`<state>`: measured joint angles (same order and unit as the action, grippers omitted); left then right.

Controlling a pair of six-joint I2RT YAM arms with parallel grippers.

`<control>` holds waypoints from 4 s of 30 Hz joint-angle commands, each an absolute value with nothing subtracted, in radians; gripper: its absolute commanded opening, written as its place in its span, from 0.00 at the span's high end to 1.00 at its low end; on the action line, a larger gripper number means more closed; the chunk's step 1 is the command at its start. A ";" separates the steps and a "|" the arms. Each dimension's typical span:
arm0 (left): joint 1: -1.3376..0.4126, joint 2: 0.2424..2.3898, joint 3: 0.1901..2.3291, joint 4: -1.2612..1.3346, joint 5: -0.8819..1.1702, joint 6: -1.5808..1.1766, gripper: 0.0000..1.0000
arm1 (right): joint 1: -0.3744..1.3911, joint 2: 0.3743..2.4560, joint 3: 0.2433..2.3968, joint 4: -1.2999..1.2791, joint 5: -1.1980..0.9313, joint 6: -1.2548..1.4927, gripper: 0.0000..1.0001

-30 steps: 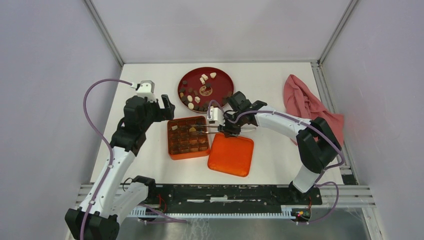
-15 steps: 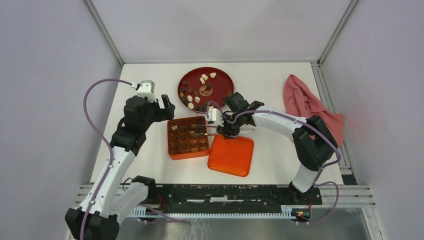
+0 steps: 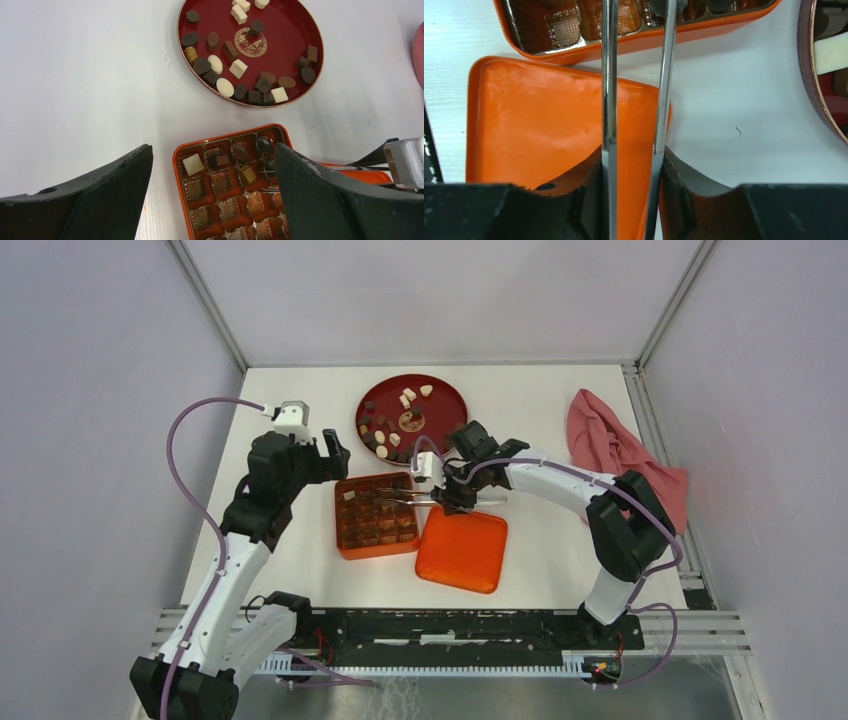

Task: Pack the chocolate
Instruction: Place the fake chocolate in the packing box, then pick up the fake chocolate from the plate.

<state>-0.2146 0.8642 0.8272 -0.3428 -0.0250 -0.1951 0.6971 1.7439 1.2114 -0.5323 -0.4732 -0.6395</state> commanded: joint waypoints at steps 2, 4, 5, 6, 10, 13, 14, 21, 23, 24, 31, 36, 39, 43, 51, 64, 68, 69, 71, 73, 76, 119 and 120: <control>-0.215 0.852 0.827 -0.311 -0.037 -0.148 0.05 | 0.659 1.698 1.280 -0.525 -0.578 -0.600 0.61; -0.215 0.854 0.827 -0.311 -0.038 -0.149 0.05 | 0.627 1.696 1.287 -0.518 -0.596 -0.577 0.61; -0.214 0.854 0.826 -0.311 -0.037 -0.149 0.05 | 0.610 1.694 1.290 -0.513 -0.599 -0.563 0.62; -0.214 0.854 0.825 -0.310 -0.037 -0.148 0.05 | 0.590 1.693 1.292 -0.506 -0.596 -0.553 0.62; -0.215 0.858 0.826 -0.309 -0.036 -0.150 0.05 | 0.523 1.698 1.313 -0.478 -0.526 -0.499 0.61; -0.215 0.860 0.825 -0.310 -0.032 -0.149 0.05 | 0.503 1.739 1.374 -0.495 -0.456 -0.485 0.61; -0.215 0.859 0.825 -0.310 -0.031 -0.150 0.05 | 0.501 1.760 1.401 -0.503 -0.436 -0.483 0.61; -0.216 0.862 0.824 -0.308 -0.029 -0.149 0.05 | 0.501 1.931 1.582 -0.564 -0.413 -0.441 0.61; -0.215 0.862 0.824 -0.308 -0.027 -0.149 0.05 | 0.500 1.978 1.621 -0.574 -0.418 -0.428 0.61; -0.214 0.861 0.824 -0.308 -0.026 -0.149 0.05 | 0.500 1.992 1.635 -0.573 -0.420 -0.420 0.61; -0.215 0.862 0.826 -0.310 -0.023 -0.150 0.05 | 0.504 2.086 1.707 -0.591 -0.417 -0.387 0.60; -0.215 0.864 0.827 -0.309 -0.021 -0.149 0.05 | 0.503 2.141 1.752 -0.608 -0.438 -0.372 0.59; -0.215 0.864 0.827 -0.311 -0.021 -0.149 0.05 | 0.503 2.177 1.792 -0.627 -0.462 -0.362 0.58; -0.215 0.862 0.827 -0.311 -0.023 -0.148 0.05 | 0.504 2.203 1.813 -0.630 -0.458 -0.356 0.57; -0.215 0.864 0.827 -0.311 -0.018 -0.148 0.05 | 0.507 2.234 1.832 -0.642 -0.470 -0.348 0.55; -0.215 0.870 0.827 -0.311 -0.018 -0.148 0.05 | 0.507 2.215 1.818 -0.643 -0.519 -0.330 0.53; -0.215 0.874 0.827 -0.313 -0.016 -0.148 0.05 | 0.507 2.214 1.820 -0.655 -0.528 -0.340 0.52; -0.216 0.872 0.827 -0.313 -0.018 -0.148 0.05 | 0.508 2.214 1.823 -0.665 -0.533 -0.351 0.52; -0.215 0.870 0.827 -0.313 -0.018 -0.148 0.05 | 0.506 2.205 1.819 -0.670 -0.535 -0.365 0.51; -0.215 0.870 0.827 -0.313 -0.018 -0.148 0.05 | 0.507 2.195 1.819 -0.673 -0.535 -0.374 0.51; -0.214 0.873 0.829 -0.313 -0.015 -0.149 0.05 | 0.507 2.200 1.828 -0.682 -0.540 -0.379 0.51; -0.215 0.887 0.828 -0.316 -0.027 -0.146 0.05 | 0.521 2.269 1.905 -0.724 -0.459 -0.385 0.56; -0.215 0.886 0.829 -0.316 -0.027 -0.147 0.05 | 0.520 2.270 1.906 -0.725 -0.455 -0.385 0.57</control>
